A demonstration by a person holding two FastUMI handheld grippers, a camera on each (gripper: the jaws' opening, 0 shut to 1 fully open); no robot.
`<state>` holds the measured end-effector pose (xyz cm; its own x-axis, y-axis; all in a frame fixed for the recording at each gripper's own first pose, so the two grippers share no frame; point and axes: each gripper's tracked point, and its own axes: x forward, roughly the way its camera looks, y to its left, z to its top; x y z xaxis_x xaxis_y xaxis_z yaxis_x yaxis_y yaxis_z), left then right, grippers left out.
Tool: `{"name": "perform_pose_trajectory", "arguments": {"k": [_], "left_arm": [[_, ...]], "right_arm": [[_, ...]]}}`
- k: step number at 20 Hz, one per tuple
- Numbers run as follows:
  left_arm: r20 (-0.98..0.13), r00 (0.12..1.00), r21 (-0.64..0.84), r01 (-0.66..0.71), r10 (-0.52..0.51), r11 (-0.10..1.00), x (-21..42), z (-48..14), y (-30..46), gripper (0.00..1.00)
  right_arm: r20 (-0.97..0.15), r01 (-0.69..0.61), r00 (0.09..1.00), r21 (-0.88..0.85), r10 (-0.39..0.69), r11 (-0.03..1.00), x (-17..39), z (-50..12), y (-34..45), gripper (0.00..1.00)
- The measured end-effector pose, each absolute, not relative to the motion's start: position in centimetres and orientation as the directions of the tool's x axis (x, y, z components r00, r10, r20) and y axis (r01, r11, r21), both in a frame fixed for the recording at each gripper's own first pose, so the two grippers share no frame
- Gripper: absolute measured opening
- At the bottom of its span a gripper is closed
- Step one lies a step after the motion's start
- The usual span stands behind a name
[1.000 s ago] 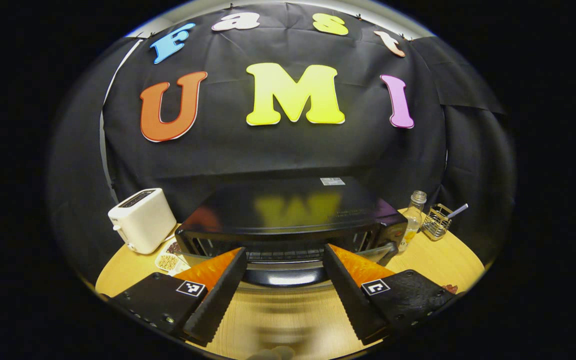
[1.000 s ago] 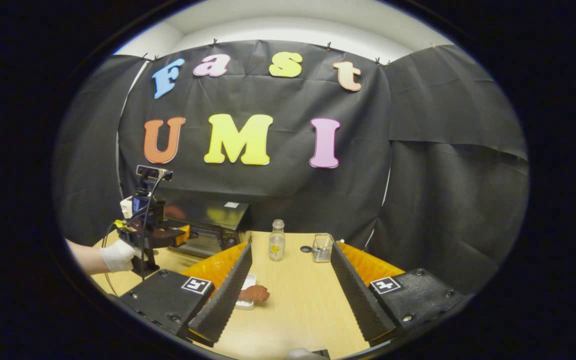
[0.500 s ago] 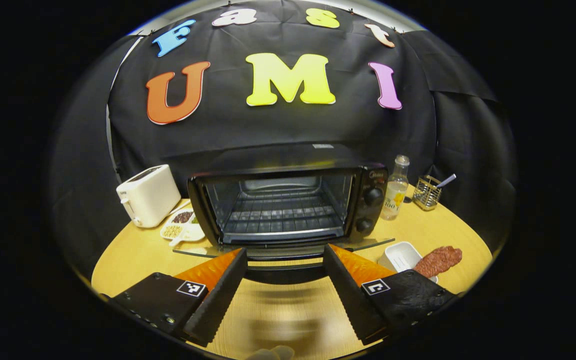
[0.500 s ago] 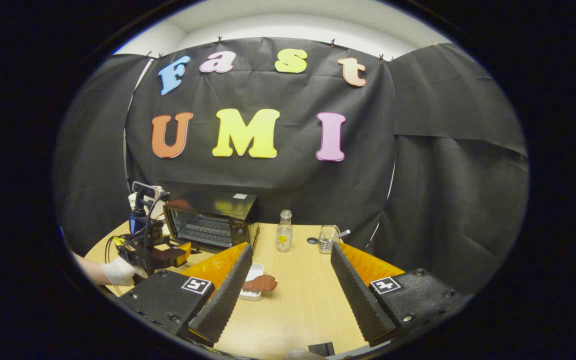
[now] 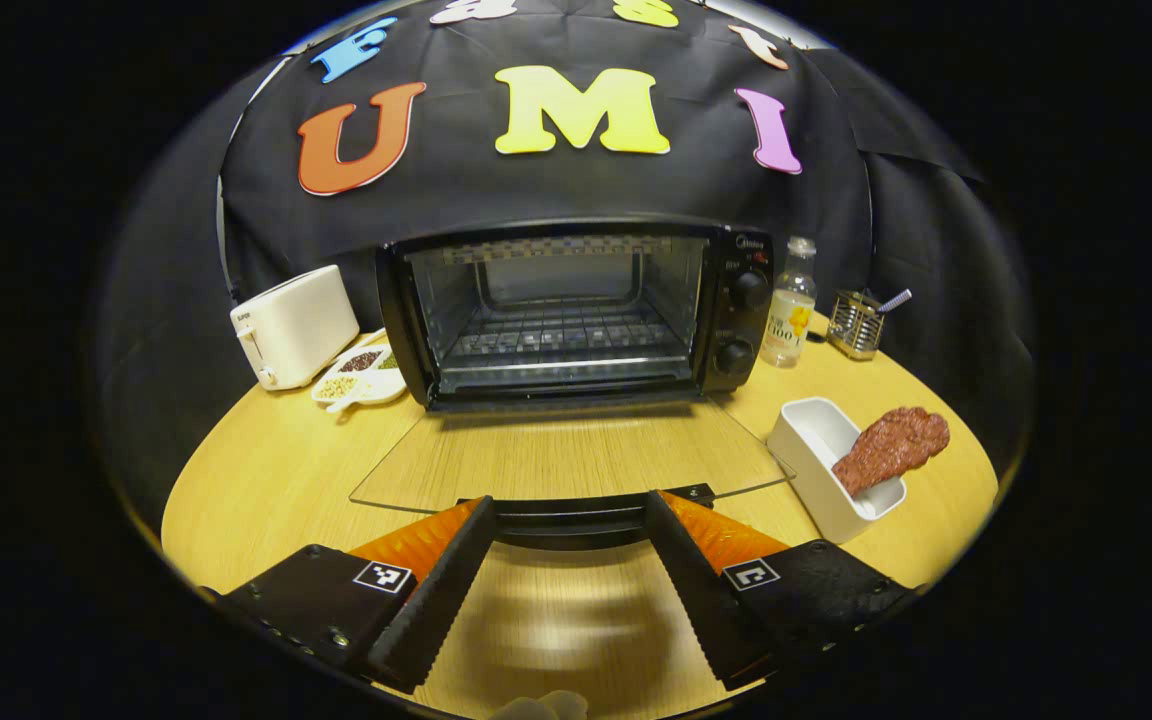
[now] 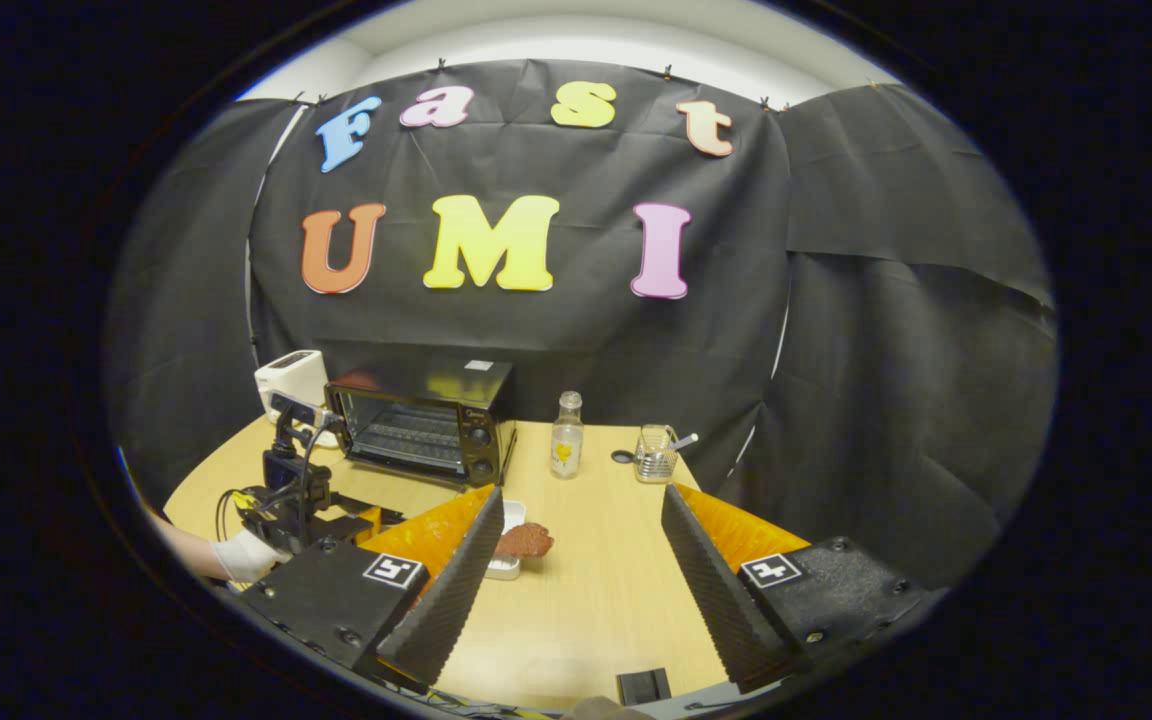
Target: Open the electric oven with the left hand, put the food in, and close the electric oven.
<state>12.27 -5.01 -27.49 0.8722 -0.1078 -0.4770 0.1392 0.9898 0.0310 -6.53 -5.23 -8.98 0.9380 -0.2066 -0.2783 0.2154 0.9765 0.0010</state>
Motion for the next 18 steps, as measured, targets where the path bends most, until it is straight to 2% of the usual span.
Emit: {"name": "perform_pose_trajectory", "arguments": {"k": [5,11,15,18], "left_arm": [[-0.506,0.856,0.038,0.147,-0.108,0.988,12.3,-28.9,-5.0,0.97],[-0.466,0.876,0.019,0.151,-0.125,0.988,11.7,-27.6,-4.7,0.97],[-0.386,0.912,0.021,0.161,-0.140,0.987,9.6,-23.9,-3.5,0.97],[-0.334,0.934,0.010,0.140,-0.129,0.990,7.0,-20.5,-2.3,0.97]], "right_arm": [[-0.304,0.222,0.929,-0.002,-0.212,0.975,-6.8,-9.9,-5.1,1.00],[-0.333,0.209,0.924,0.030,-0.187,0.977,-5.7,-11.4,-5.9,1.00],[-0.403,0.169,0.907,0.080,-0.123,0.982,-3.4,-14.8,-6.4,1.00],[-0.465,0.112,0.884,0.141,-0.034,0.984,-1.1,-18.0,-6.3,1.00]]}}
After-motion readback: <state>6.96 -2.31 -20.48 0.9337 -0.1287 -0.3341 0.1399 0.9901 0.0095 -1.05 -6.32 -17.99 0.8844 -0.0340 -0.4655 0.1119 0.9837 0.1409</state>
